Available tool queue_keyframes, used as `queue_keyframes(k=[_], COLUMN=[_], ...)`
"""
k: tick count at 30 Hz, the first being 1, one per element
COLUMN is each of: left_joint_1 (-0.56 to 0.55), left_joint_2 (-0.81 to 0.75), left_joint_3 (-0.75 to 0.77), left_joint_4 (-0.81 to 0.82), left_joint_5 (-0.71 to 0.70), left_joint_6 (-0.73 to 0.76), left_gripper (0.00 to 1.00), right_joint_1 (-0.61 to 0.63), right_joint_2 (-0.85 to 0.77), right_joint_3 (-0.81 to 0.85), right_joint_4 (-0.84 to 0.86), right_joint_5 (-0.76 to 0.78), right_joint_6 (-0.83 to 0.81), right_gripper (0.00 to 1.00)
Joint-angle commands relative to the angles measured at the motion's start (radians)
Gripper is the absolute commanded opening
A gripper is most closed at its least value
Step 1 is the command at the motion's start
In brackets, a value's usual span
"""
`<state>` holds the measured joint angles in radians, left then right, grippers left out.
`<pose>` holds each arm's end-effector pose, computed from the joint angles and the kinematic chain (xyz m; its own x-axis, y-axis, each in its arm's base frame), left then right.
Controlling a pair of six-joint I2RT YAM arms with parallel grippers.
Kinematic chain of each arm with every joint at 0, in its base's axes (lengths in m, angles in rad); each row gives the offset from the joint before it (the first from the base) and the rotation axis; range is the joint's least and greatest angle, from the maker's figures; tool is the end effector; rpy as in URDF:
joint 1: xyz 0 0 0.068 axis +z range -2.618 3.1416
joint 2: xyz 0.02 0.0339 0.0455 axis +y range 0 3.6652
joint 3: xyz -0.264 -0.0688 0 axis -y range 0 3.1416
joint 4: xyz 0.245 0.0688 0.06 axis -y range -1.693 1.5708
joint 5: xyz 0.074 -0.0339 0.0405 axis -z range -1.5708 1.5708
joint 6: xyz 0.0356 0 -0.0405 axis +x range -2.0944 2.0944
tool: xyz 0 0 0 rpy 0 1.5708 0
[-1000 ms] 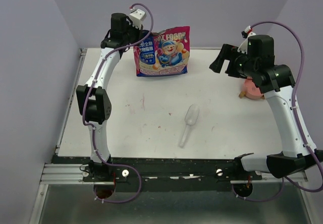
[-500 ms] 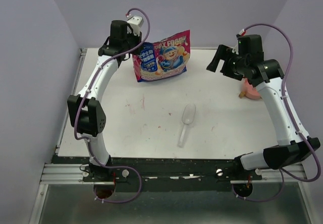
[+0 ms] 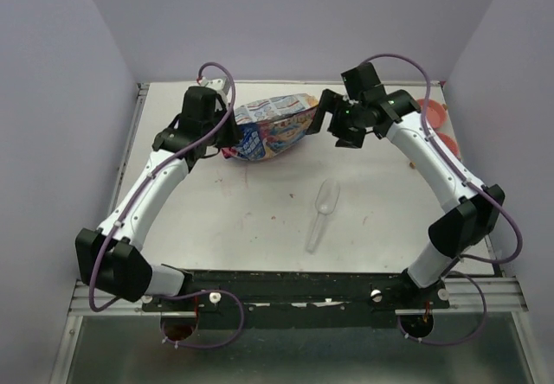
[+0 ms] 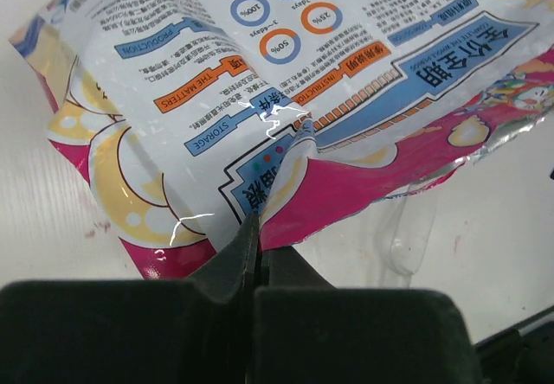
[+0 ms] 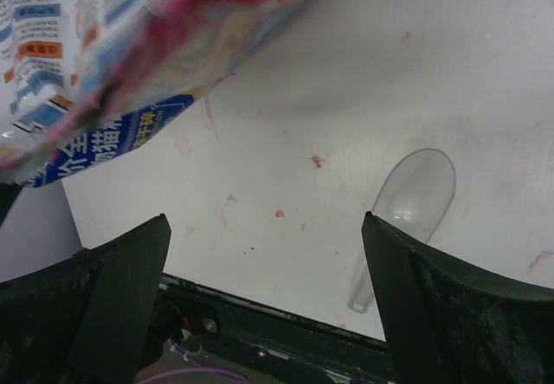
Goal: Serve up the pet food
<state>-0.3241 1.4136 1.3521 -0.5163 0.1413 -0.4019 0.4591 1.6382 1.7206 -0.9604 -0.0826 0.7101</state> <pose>0.3002 -0.1062 0.3594 -0.6436 -0.1923 -0.7408 0.1906 0.8972 -0.3985 0.3097 0.1564 0.3726 -0.8418 0.3086 -0.4429 0.0790 0.8820 0.4645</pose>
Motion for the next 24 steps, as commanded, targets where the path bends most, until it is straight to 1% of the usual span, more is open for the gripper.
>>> queue_keyframes(k=[1,3,5,6,7,8,9,10,12,15,19,22,24], left_joint_1=[-0.010,-0.021,-0.035,-0.041,-0.046,-0.049,-0.053,-0.059,-0.072,-0.073,-0.073,-0.073,-0.073], left_joint_2=[-0.165,-0.215,-0.252,-0.260,-0.266,-0.263,-0.259,-0.254,-0.246,-0.226,-0.188,-0.174,-0.159], left_joint_3=[-0.132,-0.166,-0.182,-0.185,-0.183,-0.179,-0.170,-0.162,-0.145,-0.110,-0.061,-0.035,-0.015], left_joint_4=[-0.129,-0.134,-0.142,-0.149,-0.157,-0.163,-0.169,-0.175,-0.177,-0.197,-0.235,-0.252,-0.267], left_joint_5=[-0.054,-0.051,-0.045,-0.040,-0.033,-0.020,-0.016,-0.014,-0.014,-0.022,-0.019,0.001,0.033], left_joint_6=[-0.205,-0.238,-0.258,-0.270,-0.278,-0.281,-0.284,-0.284,-0.275,-0.264,-0.256,-0.276,-0.302], left_gripper=[0.00,0.00,0.00,0.00,0.00,0.00,0.00,0.00,0.00,0.00,0.00,0.00,0.00], right_joint_1=[0.094,0.108,0.107,0.105,0.104,0.102,0.102,0.101,0.092,0.066,0.059,0.059,0.061], right_joint_2=[0.093,0.158,0.186,0.184,0.177,0.157,0.120,0.080,-0.013,-0.064,-0.075,-0.093,-0.110], right_joint_3=[0.161,0.252,0.315,0.329,0.335,0.312,0.242,0.173,0.030,-0.041,-0.044,-0.053,-0.084], right_joint_4=[-0.087,-0.171,-0.202,-0.198,-0.187,-0.129,-0.074,0.004,0.153,0.152,0.065,0.037,0.060], right_joint_5=[0.004,-0.015,-0.037,-0.057,-0.116,-0.206,-0.282,-0.295,-0.380,-0.391,-0.321,-0.238,-0.233], right_joint_6=[0.046,0.116,0.182,0.174,0.134,0.049,0.028,0.055,0.054,0.039,0.005,0.067,0.130], right_gripper=[1.00,1.00,1.00,1.00,1.00,1.00,1.00,1.00,1.00,1.00,1.00,1.00,1.00])
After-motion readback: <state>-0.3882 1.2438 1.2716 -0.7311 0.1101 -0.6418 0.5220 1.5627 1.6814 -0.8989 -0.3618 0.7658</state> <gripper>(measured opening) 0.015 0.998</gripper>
